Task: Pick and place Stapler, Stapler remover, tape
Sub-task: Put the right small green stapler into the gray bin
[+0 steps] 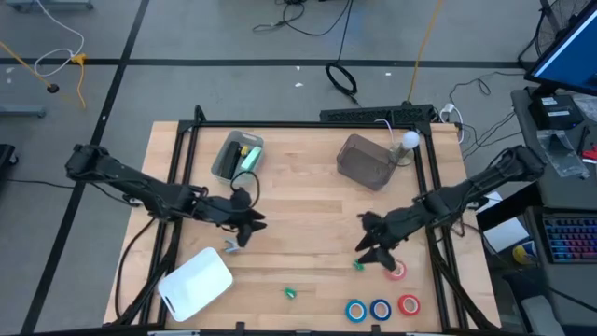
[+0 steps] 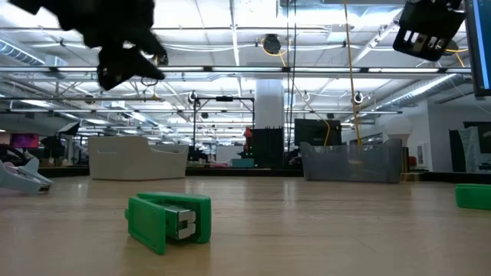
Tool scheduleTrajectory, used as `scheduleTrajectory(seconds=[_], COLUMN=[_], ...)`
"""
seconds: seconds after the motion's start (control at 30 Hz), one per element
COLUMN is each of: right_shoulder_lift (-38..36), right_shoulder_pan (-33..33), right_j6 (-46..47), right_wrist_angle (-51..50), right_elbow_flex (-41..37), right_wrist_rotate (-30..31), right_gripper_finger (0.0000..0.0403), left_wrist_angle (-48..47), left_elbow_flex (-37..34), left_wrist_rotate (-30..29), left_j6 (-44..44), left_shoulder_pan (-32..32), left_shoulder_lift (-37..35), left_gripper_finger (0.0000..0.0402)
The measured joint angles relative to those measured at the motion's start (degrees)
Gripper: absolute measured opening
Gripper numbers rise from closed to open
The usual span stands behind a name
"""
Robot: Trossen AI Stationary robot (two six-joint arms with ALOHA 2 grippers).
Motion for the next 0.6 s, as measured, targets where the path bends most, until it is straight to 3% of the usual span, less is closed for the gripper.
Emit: scheduleTrajectory(seconds=[0.37, 0.6], right_shoulder_lift=[14.75, 21.81], right_shoulder_pan=[1.11, -0.13], right_j6=[10.89, 26.86], right_wrist_angle=[-11.75, -16.85], right_elbow_flex=[10.92, 11.36], right_wrist_rotate=[-6.74, -13.88], right_gripper_finger=[0.0179, 0.0153], left_wrist_angle=[1.61, -0.24], left_elbow_flex=[-8.02, -10.89], left_wrist_rotate=[2.57, 5.79], left_j6=[3.91, 6.34], left_shoulder_pan=[0.35, 1.04], left_shoulder_lift=[-11.11, -15.67], left_gripper_finger=[0.0168, 0.0168])
